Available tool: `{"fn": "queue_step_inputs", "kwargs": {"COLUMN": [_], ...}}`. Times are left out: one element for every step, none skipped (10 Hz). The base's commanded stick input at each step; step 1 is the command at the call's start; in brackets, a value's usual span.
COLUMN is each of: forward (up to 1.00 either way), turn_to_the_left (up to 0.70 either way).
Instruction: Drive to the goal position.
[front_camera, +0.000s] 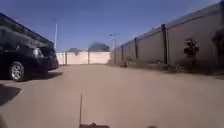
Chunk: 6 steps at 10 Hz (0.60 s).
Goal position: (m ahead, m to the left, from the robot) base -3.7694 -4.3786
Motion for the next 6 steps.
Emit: {"fn": "queue_step_inputs", "kwargs": {"forward": [1.00, 1.00, 1.00, 1.00, 1.00, 1.00], "turn_to_the_left": [0.27, 0.27, 0.25, 0.10, 0.00, 0.00]}}
